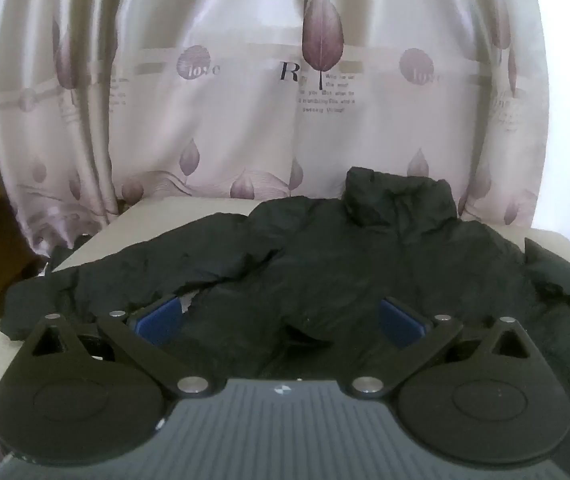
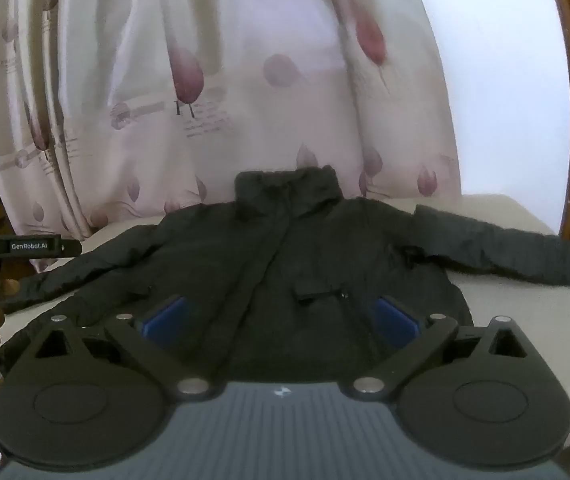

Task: Fold large clothes
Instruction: 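Move both grippers open toward the black jacket's front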

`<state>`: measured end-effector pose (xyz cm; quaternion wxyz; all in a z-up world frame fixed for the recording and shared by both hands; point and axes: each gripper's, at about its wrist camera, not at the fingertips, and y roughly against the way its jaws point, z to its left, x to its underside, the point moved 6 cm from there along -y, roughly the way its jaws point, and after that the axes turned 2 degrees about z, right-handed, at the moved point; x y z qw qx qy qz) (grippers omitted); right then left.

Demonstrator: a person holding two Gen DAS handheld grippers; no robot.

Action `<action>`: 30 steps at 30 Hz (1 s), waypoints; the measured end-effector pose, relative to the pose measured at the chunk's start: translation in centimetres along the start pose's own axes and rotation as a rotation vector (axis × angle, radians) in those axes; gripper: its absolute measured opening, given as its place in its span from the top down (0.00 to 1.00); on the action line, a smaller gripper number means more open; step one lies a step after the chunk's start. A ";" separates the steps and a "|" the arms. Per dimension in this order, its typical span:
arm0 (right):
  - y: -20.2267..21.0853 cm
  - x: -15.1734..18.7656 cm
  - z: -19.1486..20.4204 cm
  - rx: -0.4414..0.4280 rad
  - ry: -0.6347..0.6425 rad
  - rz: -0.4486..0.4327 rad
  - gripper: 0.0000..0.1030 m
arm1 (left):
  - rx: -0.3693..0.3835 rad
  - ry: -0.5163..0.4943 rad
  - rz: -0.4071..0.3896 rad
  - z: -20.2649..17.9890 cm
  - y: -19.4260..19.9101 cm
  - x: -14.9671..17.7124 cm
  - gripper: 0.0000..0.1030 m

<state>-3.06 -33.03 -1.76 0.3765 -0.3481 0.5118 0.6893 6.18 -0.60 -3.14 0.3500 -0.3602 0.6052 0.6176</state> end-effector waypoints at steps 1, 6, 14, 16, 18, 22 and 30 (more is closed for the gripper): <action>-0.1 0.0 -0.1 0.000 -0.005 0.001 0.01 | 0.000 0.001 0.006 -0.1 -0.2 0.1 0.00; -0.4 0.0 -0.4 0.009 -0.006 0.004 0.01 | -0.002 -0.002 0.026 -0.1 -1.0 0.0 0.00; -1.6 0.0 -1.6 0.037 -0.009 0.034 0.01 | 0.000 -0.031 0.058 -0.7 -2.4 0.5 0.00; -1.8 -0.1 -1.8 0.046 -0.010 0.041 0.01 | -0.003 -0.037 0.062 -0.9 -2.8 0.5 0.00; -2.0 -0.1 -2.1 0.047 -0.017 0.047 0.01 | 0.007 -0.034 0.070 -1.0 -3.1 0.5 0.00; -2.6 0.0 -2.6 0.048 -0.043 0.063 0.01 | 0.010 -0.041 0.077 -1.4 -3.8 0.7 0.00; -3.4 0.3 -3.3 0.052 -0.070 0.082 0.01 | 0.022 -0.057 0.097 -2.4 -5.0 1.0 0.00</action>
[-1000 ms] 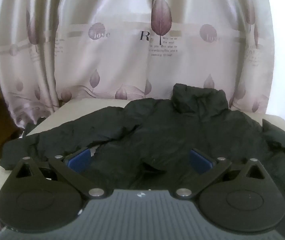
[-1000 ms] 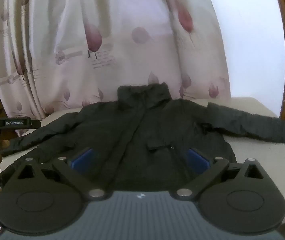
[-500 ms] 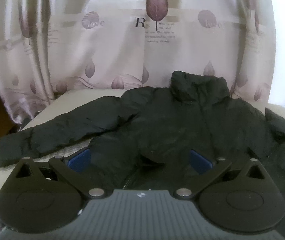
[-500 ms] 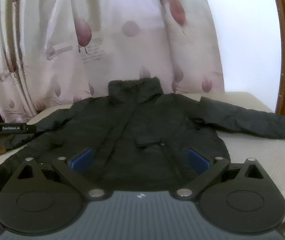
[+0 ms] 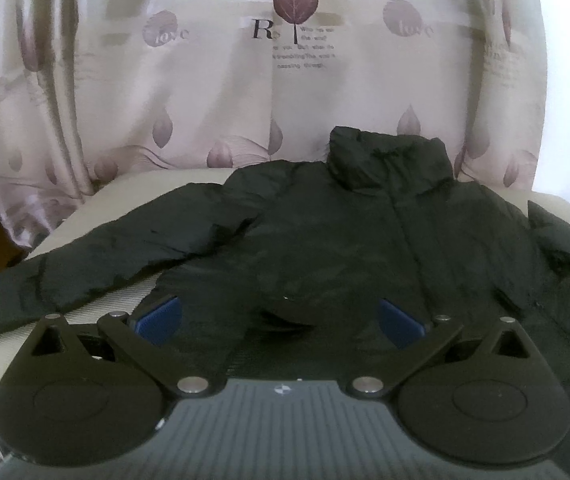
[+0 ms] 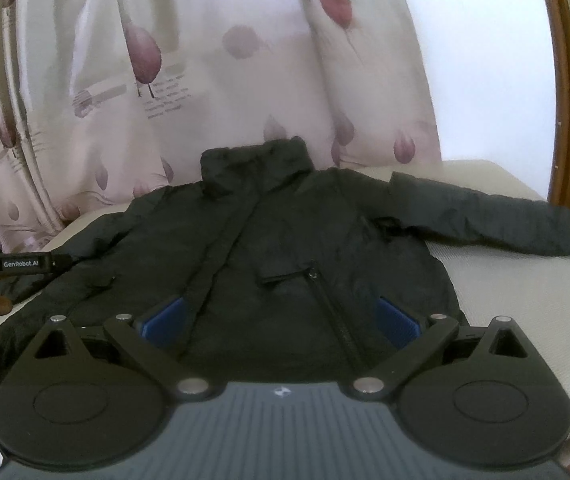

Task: Fold large clothes
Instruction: 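Move both grippers open toward the black jacket's front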

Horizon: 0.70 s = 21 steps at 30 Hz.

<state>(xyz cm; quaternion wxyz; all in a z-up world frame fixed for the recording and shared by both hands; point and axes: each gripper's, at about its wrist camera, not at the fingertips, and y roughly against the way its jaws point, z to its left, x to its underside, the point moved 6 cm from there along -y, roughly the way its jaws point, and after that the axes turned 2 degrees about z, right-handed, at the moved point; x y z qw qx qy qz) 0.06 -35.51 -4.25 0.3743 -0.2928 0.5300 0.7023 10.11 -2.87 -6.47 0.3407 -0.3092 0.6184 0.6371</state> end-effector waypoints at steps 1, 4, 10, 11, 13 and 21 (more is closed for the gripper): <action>-0.1 0.0 -0.1 0.001 -0.004 0.001 0.01 | 0.002 -0.001 0.003 -0.1 -0.2 0.0 0.00; -0.5 -0.1 -0.4 0.007 -0.011 0.004 0.01 | 0.007 -0.002 0.010 -0.5 -0.7 0.0 0.00; -0.9 -0.3 -0.7 0.010 -0.013 0.006 0.01 | 0.012 -0.004 0.024 -1.7 -1.3 0.3 0.00; -1.0 -0.3 -0.8 0.010 -0.013 0.006 0.01 | 0.011 -0.004 0.026 -1.8 -1.4 0.3 0.00; -1.2 -0.3 -1.0 0.010 -0.014 0.008 0.01 | 0.014 -0.009 0.027 -2.0 -1.6 0.3 0.00; -1.7 -0.1 -1.7 0.015 -0.030 0.013 0.01 | 0.012 -0.020 0.035 -3.0 -2.2 0.5 0.00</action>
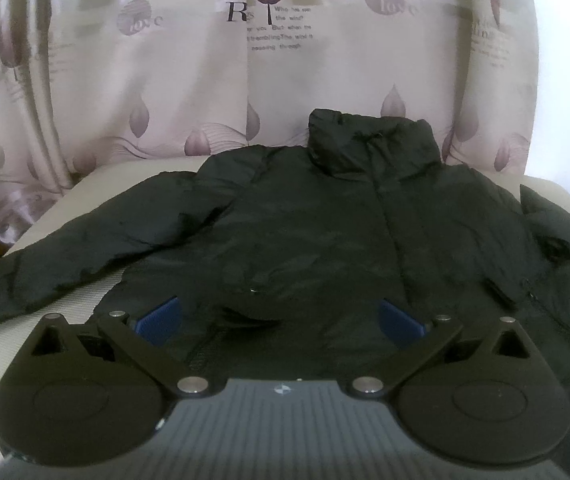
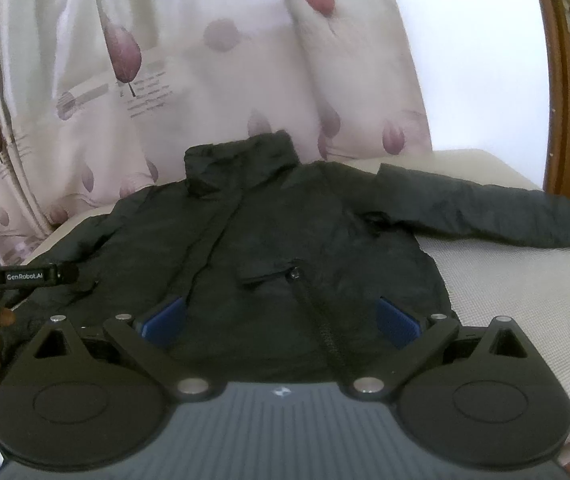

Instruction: Fold large clothes

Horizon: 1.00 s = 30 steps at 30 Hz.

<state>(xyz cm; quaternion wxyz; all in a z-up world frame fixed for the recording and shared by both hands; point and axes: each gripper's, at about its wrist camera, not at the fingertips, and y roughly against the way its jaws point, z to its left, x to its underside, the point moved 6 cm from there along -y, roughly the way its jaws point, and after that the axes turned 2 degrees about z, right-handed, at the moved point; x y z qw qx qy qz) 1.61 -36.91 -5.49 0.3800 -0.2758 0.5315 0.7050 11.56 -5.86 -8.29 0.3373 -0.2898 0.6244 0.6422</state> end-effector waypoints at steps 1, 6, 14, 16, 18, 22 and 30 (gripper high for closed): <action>-0.1 -0.1 -0.1 0.000 -0.003 -0.001 0.01 | 0.001 0.000 0.001 -0.1 -0.1 0.0 0.00; -0.5 -0.3 -0.7 0.000 -0.013 -0.003 0.01 | 0.002 -0.008 0.008 -0.8 -0.8 -0.1 0.00; -1.6 -0.9 -2.3 0.017 -0.038 -0.003 0.01 | 0.009 -0.028 0.023 -2.3 -2.3 -0.2 0.00; -1.8 -1.1 -2.7 0.026 -0.040 -0.006 0.01 | 0.011 -0.034 0.025 -2.7 -2.7 -0.3 0.00; -2.1 -1.3 -3.2 0.031 -0.045 -0.006 0.01 | 0.013 -0.037 0.030 -3.1 -3.1 -0.2 0.00; -2.6 -1.3 -4.4 0.044 -0.063 -0.001 0.01 | 0.013 -0.041 0.042 -3.7 -3.9 -0.1 0.00; -3.8 -1.3 -8.5 0.059 -0.206 -0.008 0.01 | 0.003 -0.043 0.071 -4.4 -5.5 0.3 0.00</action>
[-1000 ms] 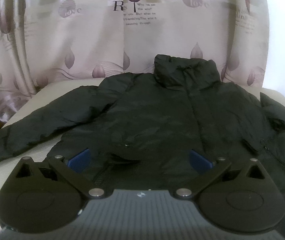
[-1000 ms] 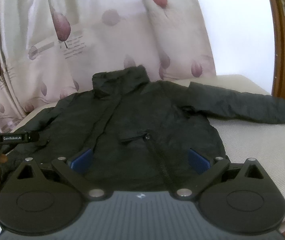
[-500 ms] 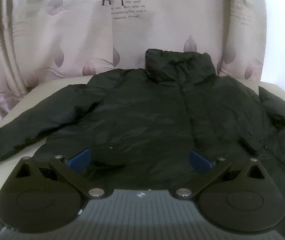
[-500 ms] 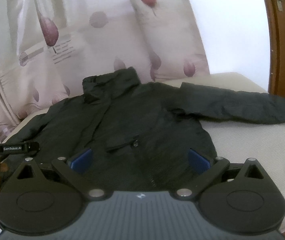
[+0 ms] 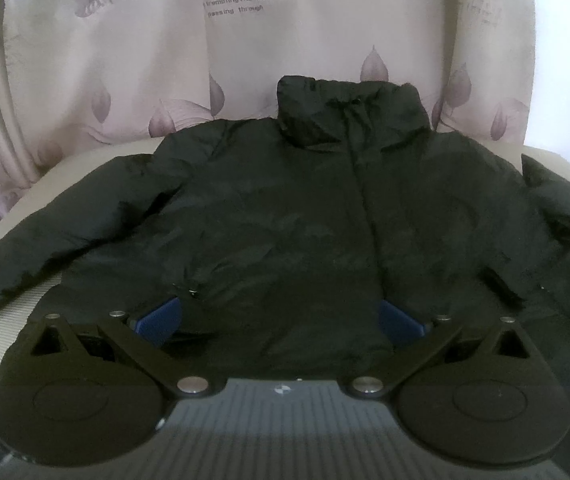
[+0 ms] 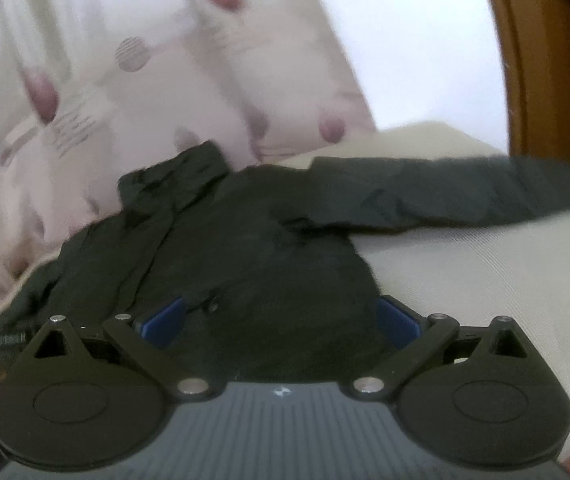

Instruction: Fold large clothes

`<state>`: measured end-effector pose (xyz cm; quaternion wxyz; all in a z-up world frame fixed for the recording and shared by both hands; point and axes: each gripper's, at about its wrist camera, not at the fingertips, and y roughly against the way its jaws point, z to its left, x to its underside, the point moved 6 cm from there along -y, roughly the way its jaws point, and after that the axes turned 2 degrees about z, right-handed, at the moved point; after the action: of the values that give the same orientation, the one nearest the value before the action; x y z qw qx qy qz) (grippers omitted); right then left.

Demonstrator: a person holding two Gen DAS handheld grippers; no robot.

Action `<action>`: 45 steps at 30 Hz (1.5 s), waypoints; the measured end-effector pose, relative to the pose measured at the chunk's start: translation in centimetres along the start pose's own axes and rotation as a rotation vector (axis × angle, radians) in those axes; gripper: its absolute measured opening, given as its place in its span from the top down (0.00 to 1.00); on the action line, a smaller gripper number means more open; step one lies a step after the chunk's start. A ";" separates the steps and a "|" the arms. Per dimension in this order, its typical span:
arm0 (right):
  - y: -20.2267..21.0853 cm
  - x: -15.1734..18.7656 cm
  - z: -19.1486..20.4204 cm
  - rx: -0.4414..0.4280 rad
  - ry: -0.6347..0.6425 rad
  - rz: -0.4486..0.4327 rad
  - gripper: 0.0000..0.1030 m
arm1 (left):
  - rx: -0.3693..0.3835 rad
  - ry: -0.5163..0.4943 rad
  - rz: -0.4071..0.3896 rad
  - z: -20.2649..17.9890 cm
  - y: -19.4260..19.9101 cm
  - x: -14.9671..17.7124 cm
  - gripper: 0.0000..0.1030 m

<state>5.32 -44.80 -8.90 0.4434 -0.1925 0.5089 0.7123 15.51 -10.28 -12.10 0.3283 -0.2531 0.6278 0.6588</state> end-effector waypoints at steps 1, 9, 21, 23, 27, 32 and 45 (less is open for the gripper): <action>-0.1 -0.3 -0.8 -0.011 -0.035 -0.007 0.01 | -0.002 0.000 0.001 0.0 -0.2 0.0 0.00; -1.2 -2.2 -11.5 -0.051 -0.453 -0.087 0.01 | 0.006 0.010 -0.040 0.6 -0.4 0.7 0.00; -2.7 -4.1 -27.8 -0.042 -0.947 -0.235 0.02 | 0.022 0.046 -0.036 1.9 -1.4 2.4 0.00; -3.0 -4.8 -29.2 -0.045 -0.968 -0.259 0.02 | 0.022 0.050 -0.039 2.0 -1.6 2.6 0.00; -4.6 -6.3 -30.9 -0.035 -0.979 -0.259 0.02 | 0.016 0.046 -0.047 1.9 -1.9 2.9 0.00; -6.6 -7.6 -30.6 0.116 -0.883 -0.181 0.10 | 0.009 0.037 -0.042 1.8 -2.1 3.1 0.00; -5.7 -13.7 -25.9 0.024 -0.626 -0.279 0.94 | 0.086 0.131 -0.043 3.8 -0.4 2.5 0.00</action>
<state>12.74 -73.48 -12.63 0.6735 -0.0273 0.3251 0.6633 14.44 -6.26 -13.93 0.3112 -0.2948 0.6699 0.6062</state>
